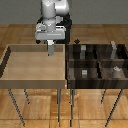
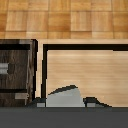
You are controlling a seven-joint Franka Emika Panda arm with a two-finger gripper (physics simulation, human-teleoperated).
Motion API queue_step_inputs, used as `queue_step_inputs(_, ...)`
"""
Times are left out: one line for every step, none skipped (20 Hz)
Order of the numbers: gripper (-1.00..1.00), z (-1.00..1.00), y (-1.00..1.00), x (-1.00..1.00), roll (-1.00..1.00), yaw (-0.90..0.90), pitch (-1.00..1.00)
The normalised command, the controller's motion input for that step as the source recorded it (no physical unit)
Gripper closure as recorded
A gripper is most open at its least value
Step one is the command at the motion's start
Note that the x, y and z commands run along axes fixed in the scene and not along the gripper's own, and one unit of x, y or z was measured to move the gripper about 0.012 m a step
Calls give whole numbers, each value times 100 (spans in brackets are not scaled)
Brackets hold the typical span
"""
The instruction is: Place the milk carton into the appropriate compartment.
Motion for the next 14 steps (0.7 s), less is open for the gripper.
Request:
queue_step_inputs(100, 0, 100, 0, 0, 0, 0)
queue_step_inputs(100, 0, 100, 0, 0, 0, 0)
queue_step_inputs(100, 0, 100, 0, 0, 0, 0)
queue_step_inputs(100, 0, 100, 0, 0, 0, 0)
queue_step_inputs(100, 0, 100, 0, 0, 0, 0)
queue_step_inputs(100, 0, 100, 0, 0, 0, 0)
queue_step_inputs(100, 0, 100, 0, 0, 0, 0)
queue_step_inputs(100, 0, 100, 0, 0, 0, 0)
queue_step_inputs(100, 0, 100, 0, 0, 0, 0)
queue_step_inputs(100, 0, 100, 0, 0, 0, 0)
queue_step_inputs(100, 0, 100, 0, 0, 0, 0)
queue_step_inputs(100, 0, 100, 0, 0, 0, 0)
queue_step_inputs(100, 0, 100, 0, 0, 0, 0)
queue_step_inputs(100, 0, 100, -50, 0, 0, 0)
